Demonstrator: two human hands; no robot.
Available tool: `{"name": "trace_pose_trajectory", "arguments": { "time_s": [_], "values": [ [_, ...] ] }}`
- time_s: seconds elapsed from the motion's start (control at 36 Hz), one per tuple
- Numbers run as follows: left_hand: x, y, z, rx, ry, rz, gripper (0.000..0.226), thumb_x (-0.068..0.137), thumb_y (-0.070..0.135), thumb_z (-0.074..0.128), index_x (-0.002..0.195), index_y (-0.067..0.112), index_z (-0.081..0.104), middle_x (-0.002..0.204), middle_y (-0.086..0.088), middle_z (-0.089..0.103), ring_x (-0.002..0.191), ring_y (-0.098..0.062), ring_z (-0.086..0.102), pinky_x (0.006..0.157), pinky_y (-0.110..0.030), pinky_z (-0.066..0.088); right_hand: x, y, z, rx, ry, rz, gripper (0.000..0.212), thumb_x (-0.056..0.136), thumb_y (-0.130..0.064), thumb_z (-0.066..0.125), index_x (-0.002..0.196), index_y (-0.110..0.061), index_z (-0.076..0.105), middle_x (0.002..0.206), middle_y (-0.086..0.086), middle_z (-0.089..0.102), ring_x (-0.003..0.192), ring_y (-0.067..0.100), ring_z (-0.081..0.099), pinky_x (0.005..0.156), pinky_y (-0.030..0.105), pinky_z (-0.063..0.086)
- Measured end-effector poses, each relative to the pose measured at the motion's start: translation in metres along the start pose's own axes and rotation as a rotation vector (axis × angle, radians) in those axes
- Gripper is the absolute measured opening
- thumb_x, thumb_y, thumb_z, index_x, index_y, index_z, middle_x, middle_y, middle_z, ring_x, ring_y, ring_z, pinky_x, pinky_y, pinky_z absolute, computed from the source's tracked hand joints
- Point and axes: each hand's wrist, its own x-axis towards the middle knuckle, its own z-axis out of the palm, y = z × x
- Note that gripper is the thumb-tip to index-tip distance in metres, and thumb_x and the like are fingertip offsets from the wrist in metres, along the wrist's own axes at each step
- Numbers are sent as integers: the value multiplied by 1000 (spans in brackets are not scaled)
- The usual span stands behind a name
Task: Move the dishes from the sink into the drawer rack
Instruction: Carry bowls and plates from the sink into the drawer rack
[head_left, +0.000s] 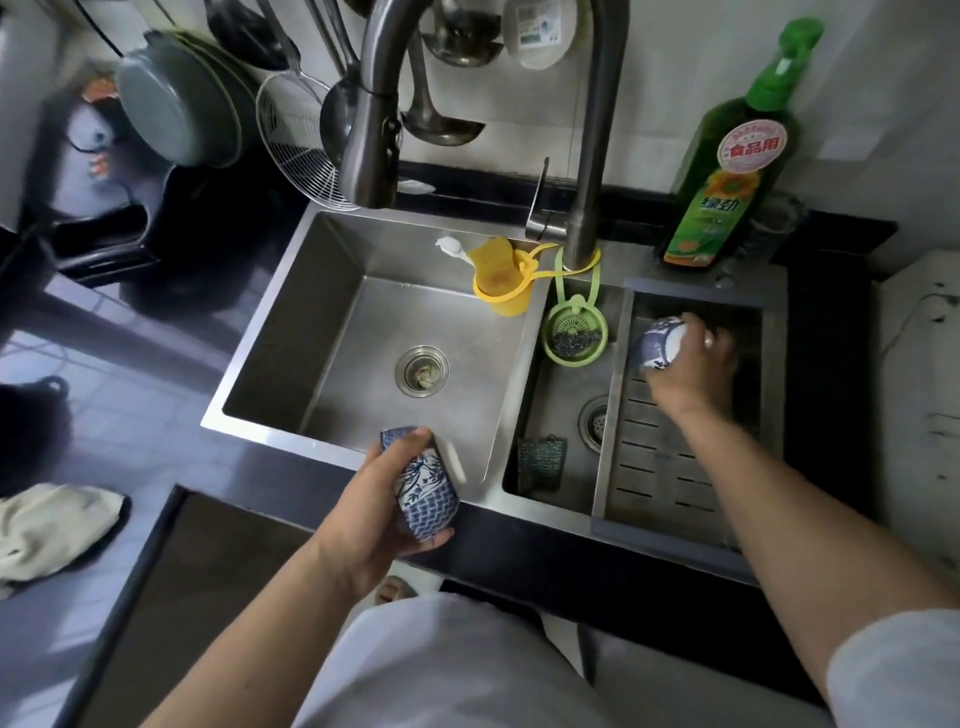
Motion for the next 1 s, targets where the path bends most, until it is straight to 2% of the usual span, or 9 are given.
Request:
{"name": "trace_pose_trajectory", "arguments": {
  "time_s": [0.08,0.14,0.22,0.31,0.42,0.69,0.78,0.86,1.0],
  "values": [
    [1,-5,-3,-36,11,-4,77,70,55,78,136,24,54,105,-7,71,88,-28,69,82,-50,55,-30,0,-20,232,164,43,92,74,-29,88,149,-34,34,154,13,33,134,39,44,106,51,47],
    [1,-8,-4,-73,22,-11,80,69,53,80,138,23,53,105,-8,71,87,-28,69,81,-49,55,-59,-13,-40,406,191,49,96,76,-31,88,153,-31,31,154,9,39,133,32,50,103,37,46],
    [-6,-15,-9,-107,42,0,73,77,51,77,138,22,51,101,-8,70,81,-26,69,77,-47,56,-110,-38,-49,794,-41,18,103,79,-26,87,159,-30,22,152,-5,41,125,15,55,89,14,48],
    [-14,-21,-14,-122,44,26,62,85,52,72,135,22,51,102,-9,70,84,-28,69,79,-47,56,-147,-53,-36,1162,-420,4,95,78,-16,84,153,-39,30,140,-3,56,116,21,68,95,48,58],
    [-37,-37,-34,-161,49,68,70,81,56,73,138,21,51,108,-11,71,89,-27,69,78,-46,56,-191,-77,-13,1288,-871,-37,90,72,-21,88,149,-30,42,131,0,66,116,24,68,96,58,55],
    [-172,-148,-140,-507,294,246,29,87,48,70,109,33,60,101,-9,66,83,-29,61,79,-49,54,-330,-112,29,967,-1341,-218,96,54,-39,100,138,-32,52,136,11,63,117,33,66,99,61,53],
    [-233,-215,-175,-632,412,321,23,89,47,68,107,34,61,100,-8,66,82,-28,61,80,-49,53,-396,-117,42,802,-1460,-325,108,51,-42,101,144,-33,46,140,10,59,114,27,67,87,48,59],
    [-300,-304,-203,-786,554,387,16,88,47,68,98,35,65,100,-8,67,82,-28,62,80,-50,54,-484,-102,58,691,-1579,-398,94,69,-26,90,148,-37,40,139,6,58,107,21,71,79,37,60],
    [-401,-470,-215,-1165,718,382,39,82,55,72,105,24,71,96,-12,67,75,-27,61,73,-44,54,-642,-27,85,494,-1753,-427,79,79,-17,72,149,-31,40,139,8,58,116,28,63,88,47,61]
  ]
}}
